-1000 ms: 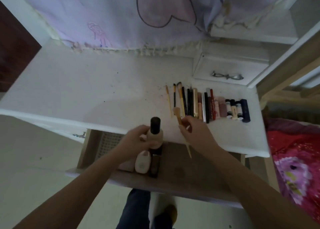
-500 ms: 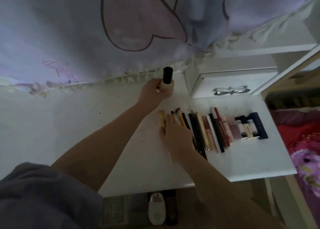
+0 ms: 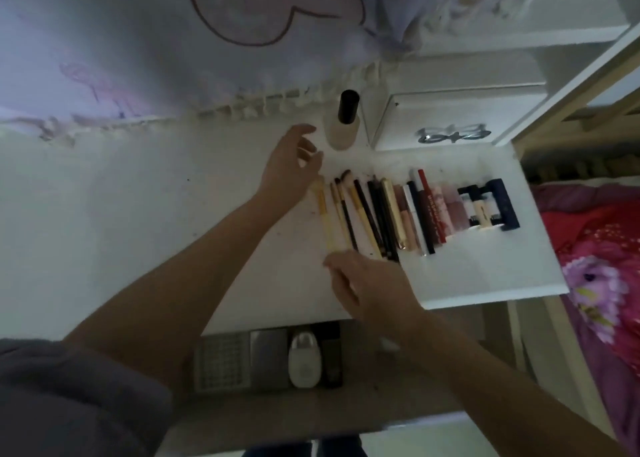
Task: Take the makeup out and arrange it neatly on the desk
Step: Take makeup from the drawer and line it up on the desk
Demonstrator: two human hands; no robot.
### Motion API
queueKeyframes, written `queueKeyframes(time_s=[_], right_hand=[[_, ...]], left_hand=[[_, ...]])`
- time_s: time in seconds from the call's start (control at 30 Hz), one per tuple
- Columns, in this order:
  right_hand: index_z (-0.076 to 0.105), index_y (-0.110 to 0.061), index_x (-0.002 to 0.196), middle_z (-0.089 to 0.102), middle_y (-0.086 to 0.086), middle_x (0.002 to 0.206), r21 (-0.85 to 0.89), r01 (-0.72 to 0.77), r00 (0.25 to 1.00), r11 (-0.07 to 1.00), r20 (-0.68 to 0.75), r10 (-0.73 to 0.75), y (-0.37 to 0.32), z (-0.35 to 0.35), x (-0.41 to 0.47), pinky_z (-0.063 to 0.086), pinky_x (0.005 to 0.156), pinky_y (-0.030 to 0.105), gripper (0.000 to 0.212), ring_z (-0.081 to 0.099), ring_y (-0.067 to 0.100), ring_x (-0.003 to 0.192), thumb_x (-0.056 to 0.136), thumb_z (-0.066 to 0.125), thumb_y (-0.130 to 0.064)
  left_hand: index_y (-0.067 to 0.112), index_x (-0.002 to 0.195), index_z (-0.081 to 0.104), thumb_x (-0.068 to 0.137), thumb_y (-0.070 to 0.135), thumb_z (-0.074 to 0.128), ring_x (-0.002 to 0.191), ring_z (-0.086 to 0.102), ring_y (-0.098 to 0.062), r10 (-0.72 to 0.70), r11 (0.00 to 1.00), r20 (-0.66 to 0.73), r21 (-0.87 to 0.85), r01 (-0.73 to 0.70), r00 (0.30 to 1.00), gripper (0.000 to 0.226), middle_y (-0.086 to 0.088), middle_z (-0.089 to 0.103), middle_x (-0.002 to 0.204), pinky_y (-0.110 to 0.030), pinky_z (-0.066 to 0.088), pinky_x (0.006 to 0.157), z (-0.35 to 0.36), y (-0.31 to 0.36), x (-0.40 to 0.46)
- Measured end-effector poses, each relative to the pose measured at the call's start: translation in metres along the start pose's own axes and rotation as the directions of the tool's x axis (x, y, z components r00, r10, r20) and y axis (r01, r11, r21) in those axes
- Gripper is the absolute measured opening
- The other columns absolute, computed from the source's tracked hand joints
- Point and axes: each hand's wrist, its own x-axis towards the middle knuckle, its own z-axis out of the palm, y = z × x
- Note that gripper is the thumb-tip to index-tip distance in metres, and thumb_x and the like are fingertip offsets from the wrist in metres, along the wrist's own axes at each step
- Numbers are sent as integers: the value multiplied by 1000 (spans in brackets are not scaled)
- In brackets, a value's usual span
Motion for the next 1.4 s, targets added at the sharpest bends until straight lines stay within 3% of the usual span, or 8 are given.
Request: queueKeyframes(time_s=[0.07, 0.17, 0.3, 0.47, 0.73, 0.97, 1.17, 1.4], right_hand=[[63, -17, 101, 66, -1, 84, -24, 126, 938, 992, 330, -111, -8, 15, -46, 45, 46, 26, 29, 59, 14, 56, 93, 38, -29], [53, -16, 124, 61, 8, 115, -127, -247, 688, 961, 675, 266, 3, 41, -92, 48, 77, 35, 31, 61, 25, 95, 100, 36, -27], [41, -8, 135, 53, 16, 130, -61, -655, 555, 753, 637, 535, 18, 77, -103, 44, 92, 33, 37, 55, 29, 111, 99, 41, -17], [50, -3, 123, 56, 15, 125, 125, -877, 443, 464, 582, 682, 2, 116, -82, 41, 83, 23, 29, 55, 29, 110, 98, 46, -17], [48, -14, 130, 57, 11, 129, 43, -834, 474, 550, 567, 674, -8, 138, -88, 47, 89, 31, 44, 58, 27, 111, 92, 56, -34], [23, -4, 139, 44, 17, 132, -257, -647, 556, 718, 485, 675, -14, 145, -95, 50, 81, 37, 70, 56, 31, 108, 91, 51, -47], [42, -13, 127, 54, 12, 124, -16, -612, 625, 791, 604, 495, -25, 99, -95, 49, 90, 34, 46, 56, 24, 106, 86, 61, -21], [37, -32, 125, 46, -16, 116, 216, -550, 746, 807, 561, 358, -52, -19, -62, 38, 85, 14, 45, 47, 4, 112, 88, 63, -28]], left_hand=[[20, 109, 53, 94, 14, 50, 75, 56, -8, 60, 998, -75, -15, -61, 995, 18, 6, 57, 84, -20, 47, 66, -13, -1, -72], [26, 95, 56, 90, 27, 46, 67, 55, 0, 37, 999, 57, 21, -38, 998, 11, 16, 55, 76, -9, 40, 57, -10, -31, -191], [24, 121, 54, 93, 27, 48, 105, 56, -13, -189, 964, 388, 250, 95, 902, 29, 1, 57, 114, -25, 45, 85, 33, -93, -259], [19, 134, 39, 88, 25, 52, 121, 44, -27, -386, 763, 318, 638, 106, 866, 48, -9, 40, 139, -39, 47, 90, 76, -130, -237], [7, 91, 55, 87, 12, 53, 93, 58, -31, -462, 846, 396, 466, 260, 794, 6, -14, 56, 89, -26, 37, 67, 74, -125, -222], [8, 124, 47, 85, 11, 58, 104, 57, -28, -508, 831, 363, 444, 334, 782, 40, -15, 58, 119, -24, 36, 70, 54, -120, -236], [20, 117, 57, 85, 20, 65, 76, 51, 1, -308, 939, 412, 276, 205, 858, 33, 10, 58, 102, -8, 36, 63, 8, -85, -264], [32, 105, 53, 83, 16, 68, 86, 57, 9, -134, 983, 270, 157, 93, 954, 31, 25, 58, 93, -5, 46, 71, -82, -8, -209]])
